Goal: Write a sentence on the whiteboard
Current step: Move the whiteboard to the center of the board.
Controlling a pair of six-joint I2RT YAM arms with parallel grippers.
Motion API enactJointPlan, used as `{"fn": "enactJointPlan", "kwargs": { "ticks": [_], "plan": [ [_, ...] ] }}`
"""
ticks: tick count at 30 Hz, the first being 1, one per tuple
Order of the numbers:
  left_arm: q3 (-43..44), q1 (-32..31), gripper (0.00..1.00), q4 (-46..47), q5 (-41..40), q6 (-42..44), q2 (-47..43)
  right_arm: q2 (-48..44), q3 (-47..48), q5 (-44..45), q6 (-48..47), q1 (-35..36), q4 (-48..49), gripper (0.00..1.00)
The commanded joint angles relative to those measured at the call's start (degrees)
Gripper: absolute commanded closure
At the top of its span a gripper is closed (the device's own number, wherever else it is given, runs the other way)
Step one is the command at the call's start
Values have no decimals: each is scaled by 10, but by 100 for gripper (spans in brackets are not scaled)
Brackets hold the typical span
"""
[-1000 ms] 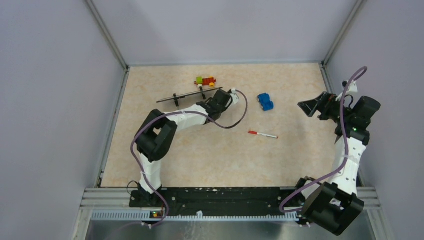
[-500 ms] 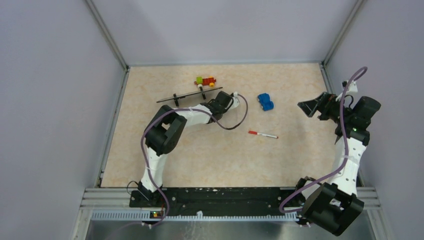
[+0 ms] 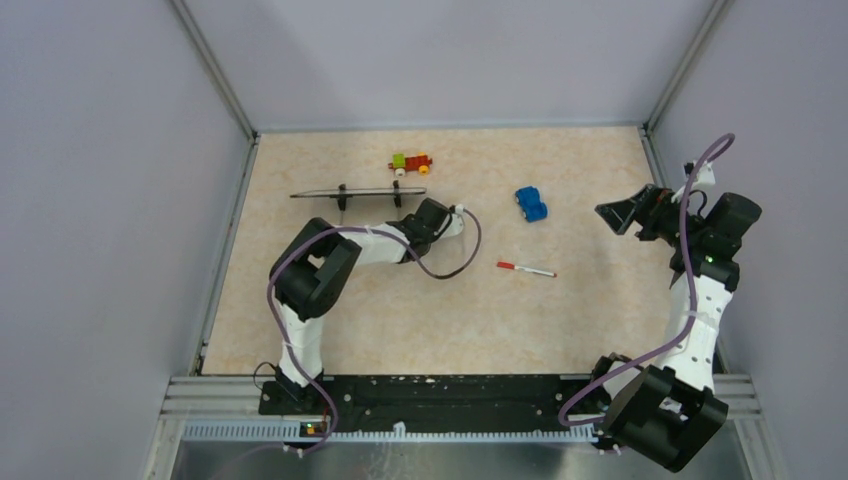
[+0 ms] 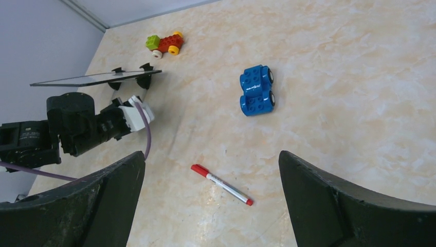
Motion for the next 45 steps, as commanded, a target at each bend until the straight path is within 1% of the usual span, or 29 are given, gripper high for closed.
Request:
{"fn": "enactJointPlan", "kwargs": {
  "ticks": [1, 10, 16, 20, 22, 26, 28, 31, 32, 34, 37, 40, 43, 45],
  "plan": [
    [-83, 9, 82, -55, 21, 22, -23, -15, -2, -10, -8, -1, 17, 2],
    [-210, 37, 83, -34, 20, 58, -90, -16, -2, -12, -7, 0, 19, 2],
    [-284, 39, 83, -38, 31, 69, -133, -16, -2, -12, -7, 0, 19, 2],
    [-304, 35, 83, -74, 46, 58, -166, -16, -2, -12, -5, 0, 22, 2],
    [-310, 24, 83, -102, 58, 47, -183, -16, -3, -12, -5, 1, 21, 2],
    [-309, -42, 79, -193, 107, 10, -226, -16, -3, -11, -7, 5, 22, 2],
    [-278, -79, 75, -259, 150, -25, -236, -15, -4, -12, -8, 6, 23, 2],
    [-203, -131, 68, -336, 210, -74, -235, -15, -4, -12, -8, 9, 23, 2],
    [-169, -147, 65, -360, 228, -90, -230, -15, -4, -13, -8, 9, 23, 2],
    [-82, -154, 59, -412, 273, -117, -210, -14, -5, -14, -10, 9, 21, 2],
    [66, -152, 52, -477, 324, -146, -166, -15, -5, -16, -12, 10, 18, 2],
    [204, -138, 46, -510, 329, -168, -119, -16, -5, -19, -14, 10, 18, 2],
    [339, -93, 43, -537, 337, -191, -61, -17, -6, -22, -15, 10, 16, 2],
    [423, -47, 41, -555, 352, -203, -21, -19, -6, -23, -18, 10, 13, 2]
  ]
}}
